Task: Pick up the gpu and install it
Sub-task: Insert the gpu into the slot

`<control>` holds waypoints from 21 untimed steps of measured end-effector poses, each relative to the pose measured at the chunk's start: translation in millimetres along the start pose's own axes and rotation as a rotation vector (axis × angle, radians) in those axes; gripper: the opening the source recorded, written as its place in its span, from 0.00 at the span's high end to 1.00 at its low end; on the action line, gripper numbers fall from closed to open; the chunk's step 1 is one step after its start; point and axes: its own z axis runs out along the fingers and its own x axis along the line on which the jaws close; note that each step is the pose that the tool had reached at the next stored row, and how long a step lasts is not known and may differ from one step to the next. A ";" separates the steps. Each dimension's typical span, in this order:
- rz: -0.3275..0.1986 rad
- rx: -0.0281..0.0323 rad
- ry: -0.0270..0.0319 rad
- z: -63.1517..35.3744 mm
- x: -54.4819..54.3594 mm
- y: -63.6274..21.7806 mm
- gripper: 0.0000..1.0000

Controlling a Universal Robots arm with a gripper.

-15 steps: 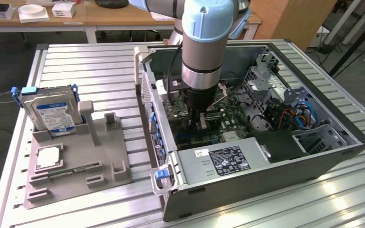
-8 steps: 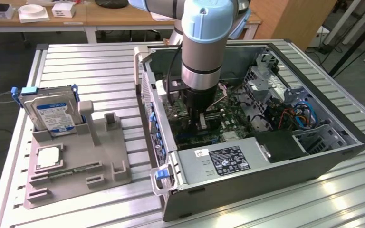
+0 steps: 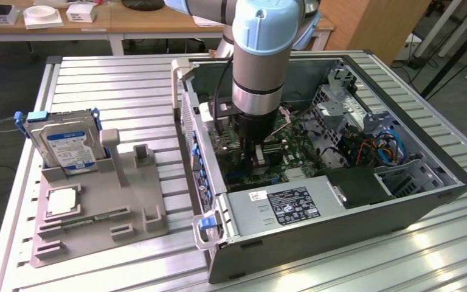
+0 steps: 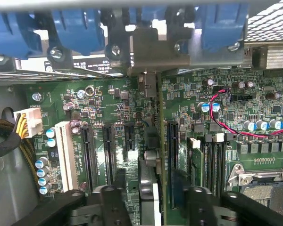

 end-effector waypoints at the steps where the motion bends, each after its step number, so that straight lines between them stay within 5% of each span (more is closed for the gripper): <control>1: 0.000 0.0000 0.0000 0.0 0.0 0.0 0.45; 12: 0.001 -0.0018 -0.0033 -4.6 0.0 -0.5 0.38; 21: 0.003 -0.0245 -0.0014 -13.8 -0.5 -5.3 0.38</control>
